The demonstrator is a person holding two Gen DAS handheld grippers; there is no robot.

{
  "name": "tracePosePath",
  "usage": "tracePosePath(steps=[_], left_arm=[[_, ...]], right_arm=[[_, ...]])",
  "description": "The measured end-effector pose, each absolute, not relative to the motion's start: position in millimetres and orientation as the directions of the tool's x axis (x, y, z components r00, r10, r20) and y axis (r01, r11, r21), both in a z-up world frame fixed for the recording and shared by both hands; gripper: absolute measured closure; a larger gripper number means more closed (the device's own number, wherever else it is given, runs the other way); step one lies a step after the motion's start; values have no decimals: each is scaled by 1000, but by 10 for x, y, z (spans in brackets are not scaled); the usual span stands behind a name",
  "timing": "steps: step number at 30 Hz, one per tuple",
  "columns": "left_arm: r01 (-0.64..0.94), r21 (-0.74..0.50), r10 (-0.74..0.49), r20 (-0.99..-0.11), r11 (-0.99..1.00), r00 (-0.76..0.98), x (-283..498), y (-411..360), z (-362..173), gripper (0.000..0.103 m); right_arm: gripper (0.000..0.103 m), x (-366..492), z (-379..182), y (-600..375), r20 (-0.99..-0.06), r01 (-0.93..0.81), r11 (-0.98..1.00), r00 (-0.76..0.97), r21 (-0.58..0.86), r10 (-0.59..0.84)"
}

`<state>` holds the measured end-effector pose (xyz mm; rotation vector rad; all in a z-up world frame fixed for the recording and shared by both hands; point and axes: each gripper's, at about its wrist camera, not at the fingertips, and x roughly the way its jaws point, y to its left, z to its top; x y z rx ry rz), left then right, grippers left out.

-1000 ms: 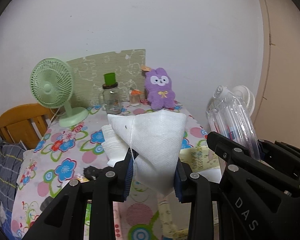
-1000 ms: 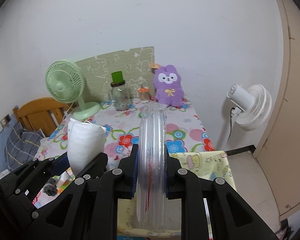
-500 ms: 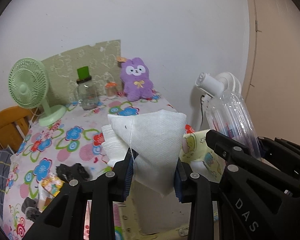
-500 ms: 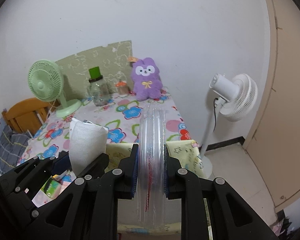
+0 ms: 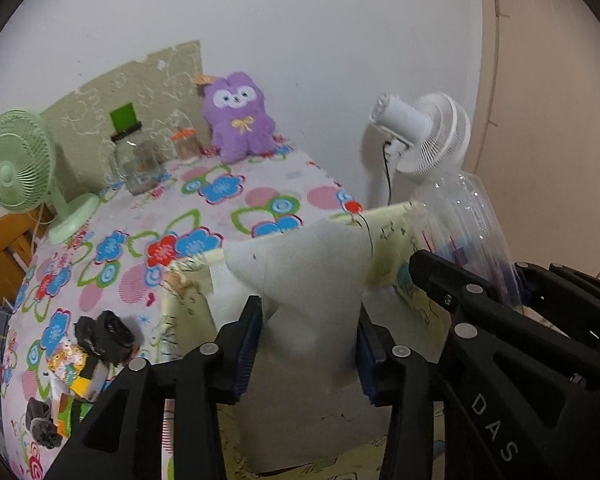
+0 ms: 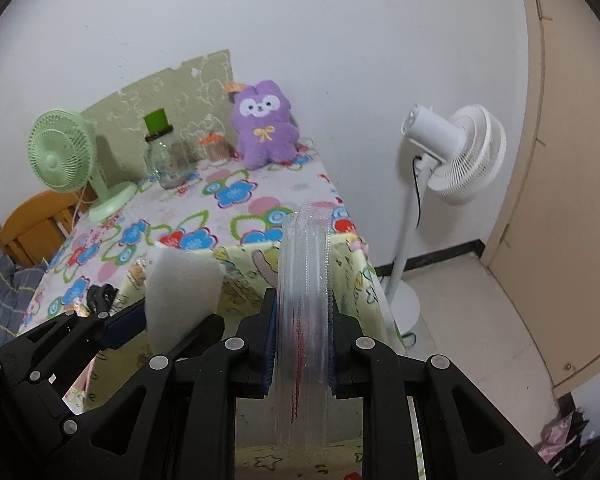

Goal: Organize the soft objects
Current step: 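Lower the cloth and straw bag into the paper box and open both tools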

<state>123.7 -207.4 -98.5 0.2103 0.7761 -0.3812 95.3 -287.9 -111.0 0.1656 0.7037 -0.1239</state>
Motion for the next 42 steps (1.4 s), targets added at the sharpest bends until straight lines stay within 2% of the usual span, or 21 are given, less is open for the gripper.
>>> tracePosePath(steps=[3, 7, 9, 17, 20, 29, 34, 38, 42], left_arm=[[414, 54, -245, -733, 909, 635, 1282, -2121, -1042, 38], [417, 67, -226, -758, 906, 612, 1310, -2177, -1077, 28], [428, 60, -227, -777, 902, 588, 1320, -2196, -1087, 18], [427, 42, -228, -796, 903, 560, 1336, -2202, -1094, 14], [426, 31, -235, -797, 904, 557, 1341, -2191, -1095, 14], [424, 14, -252, -787, 906, 564, 1294, -2128, -1039, 14], [423, 16, -258, -770, 906, 583, 1231, -2071, -967, 11], [423, 15, -267, -756, 906, 597, 1174, -2015, -906, 11], [418, 11, -274, -739, 908, 615, 1123, -1933, -837, 9]], right_arm=[[80, 981, -1178, -2921, -663, 179, 976, 747, 120, -55], [80, 1039, -1248, -2974, -676, 178, 975, 735, 131, -44], [80, 1073, -1262, -2995, -679, 176, 975, 733, 135, -39], [81, 1157, -1293, -3033, -680, 160, 978, 733, 136, -25], [76, 1184, -1295, -3023, -684, 150, 979, 729, 141, -13], [49, 1158, -1245, -2980, -688, 126, 981, 726, 150, 12], [29, 1076, -1178, -2913, -679, 147, 978, 734, 151, -6], [27, 996, -1107, -2854, -666, 153, 978, 745, 142, -20], [20, 926, -1038, -2785, -663, 162, 976, 748, 144, -26]])
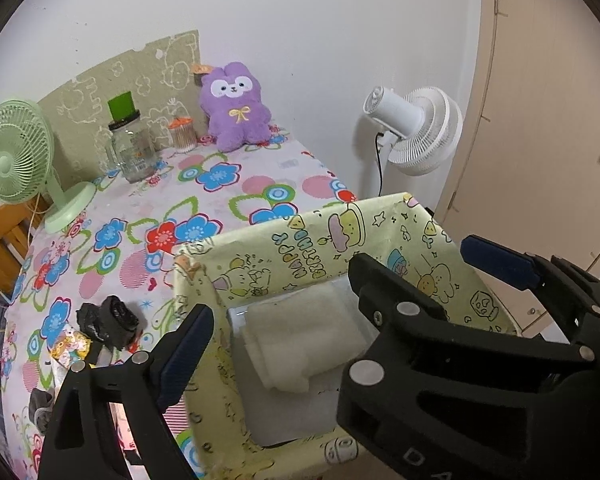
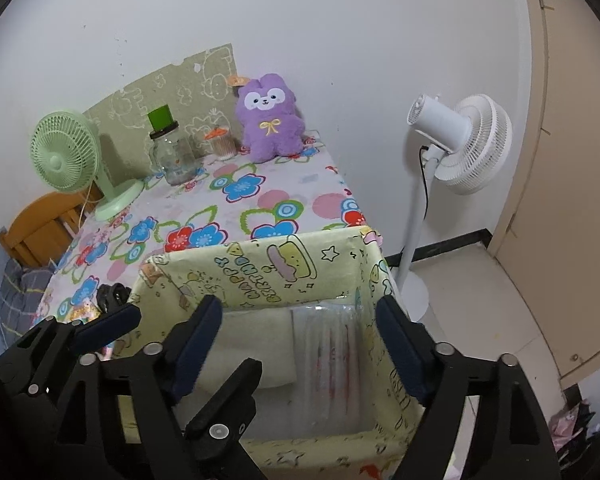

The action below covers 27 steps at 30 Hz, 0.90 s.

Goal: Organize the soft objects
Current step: 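Lower the cloth and straw bag into the paper box and open both tools, then withdraw both tools from the box back toward the remaining items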

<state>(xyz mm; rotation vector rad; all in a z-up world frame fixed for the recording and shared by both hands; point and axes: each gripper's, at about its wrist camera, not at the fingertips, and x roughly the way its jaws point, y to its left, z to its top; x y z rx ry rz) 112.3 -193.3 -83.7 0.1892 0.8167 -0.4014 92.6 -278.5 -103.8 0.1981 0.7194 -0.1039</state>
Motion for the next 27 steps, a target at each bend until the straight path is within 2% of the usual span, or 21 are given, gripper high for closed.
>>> tracePosePath(steps=[27], left_arm=[[319, 20, -235, -632, 948, 738, 791, -1202, -409, 0]], right_arm=[[8, 620, -535, -2064, -558, 81, 994, 829, 67, -30]])
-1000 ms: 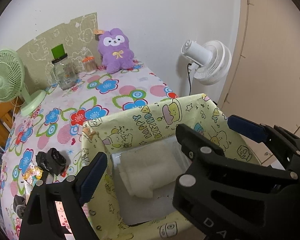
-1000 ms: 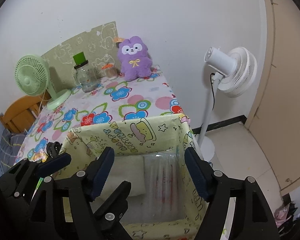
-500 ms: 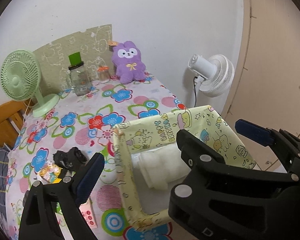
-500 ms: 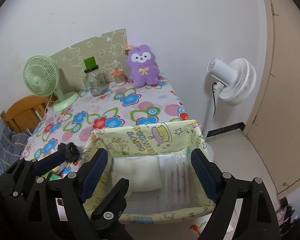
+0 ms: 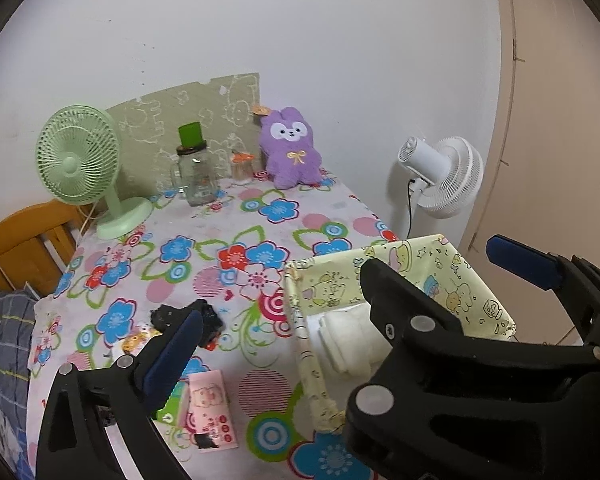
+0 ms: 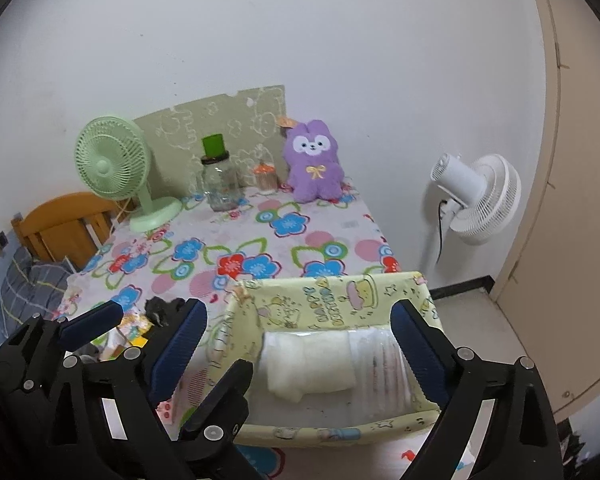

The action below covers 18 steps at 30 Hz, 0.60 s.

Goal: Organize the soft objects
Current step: 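Withdraw both tools from the box back toward the remaining items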

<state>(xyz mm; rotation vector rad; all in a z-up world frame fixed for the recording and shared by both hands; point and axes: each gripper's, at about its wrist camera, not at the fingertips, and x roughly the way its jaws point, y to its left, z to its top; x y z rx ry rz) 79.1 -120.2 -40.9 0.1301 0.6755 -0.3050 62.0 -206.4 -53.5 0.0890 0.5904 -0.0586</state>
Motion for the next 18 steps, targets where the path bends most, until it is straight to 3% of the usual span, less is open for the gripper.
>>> tracePosePath(steps=[18], left_arm=[[244, 31, -176, -606, 969, 776, 609, -612, -317, 0]], right_arm=[[5, 478, -401, -1476, -529, -15, 1000, 848, 14, 20]])
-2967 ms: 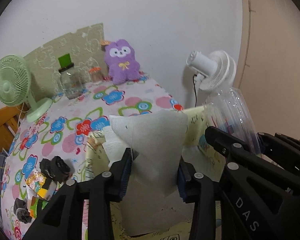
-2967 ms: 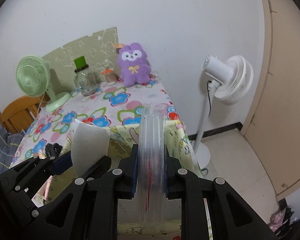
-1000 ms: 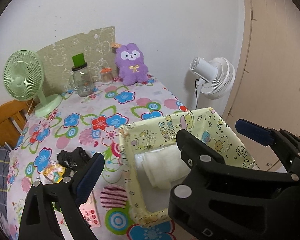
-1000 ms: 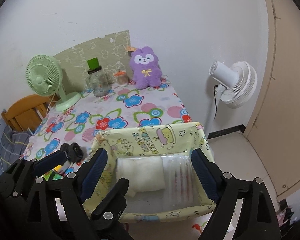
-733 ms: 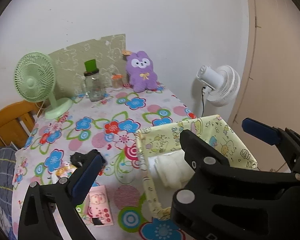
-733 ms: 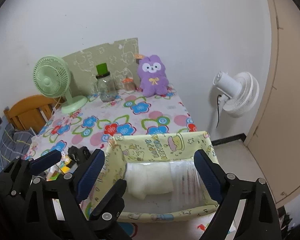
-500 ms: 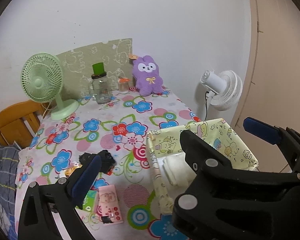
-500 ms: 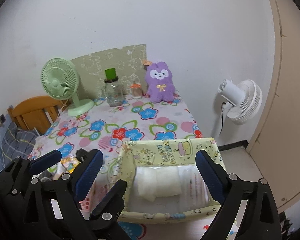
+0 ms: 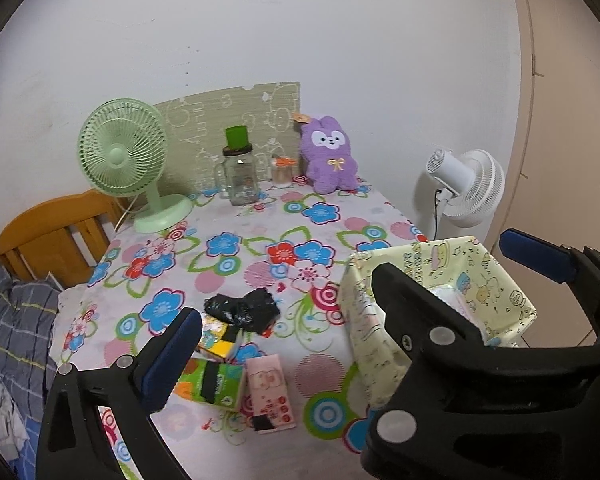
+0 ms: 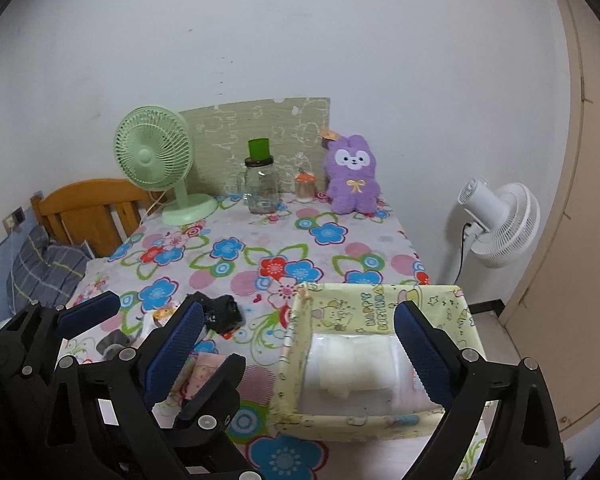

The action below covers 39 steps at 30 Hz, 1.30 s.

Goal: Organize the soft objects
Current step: 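Withdraw both tools from the box back toward the remaining items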

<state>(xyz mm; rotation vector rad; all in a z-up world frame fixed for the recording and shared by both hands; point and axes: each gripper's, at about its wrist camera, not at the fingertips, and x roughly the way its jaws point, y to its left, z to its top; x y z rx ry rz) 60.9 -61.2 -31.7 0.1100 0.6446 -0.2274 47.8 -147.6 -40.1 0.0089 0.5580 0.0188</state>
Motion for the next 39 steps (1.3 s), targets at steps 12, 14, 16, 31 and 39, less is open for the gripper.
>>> tracePosePath(steps=[12, 14, 16, 31, 39], left_arm=[[206, 27, -150, -596, 978, 789, 603, -299, -358, 0], [202, 31, -146, -587, 979, 796, 586, -261, -370, 0], [196, 36, -139, -582, 980, 802, 586, -227, -381, 0], [156, 11, -115, -626, 988, 771, 720, 95, -689, 0], [112, 14, -77, -640, 994, 764, 739, 252, -858, 0]], right_arm=[[1, 481, -449, -1181, -533, -48, 998, 844, 41, 63], [1, 486, -465, -1141, -525, -63, 997, 848, 46, 77], [1, 486, -481, -1105, -509, -78, 996, 856, 47, 91], [2, 658, -780, -793, -565, -79, 996, 821, 30, 82], [4, 724, -942, -643, -583, -78, 997, 809, 14, 71]])
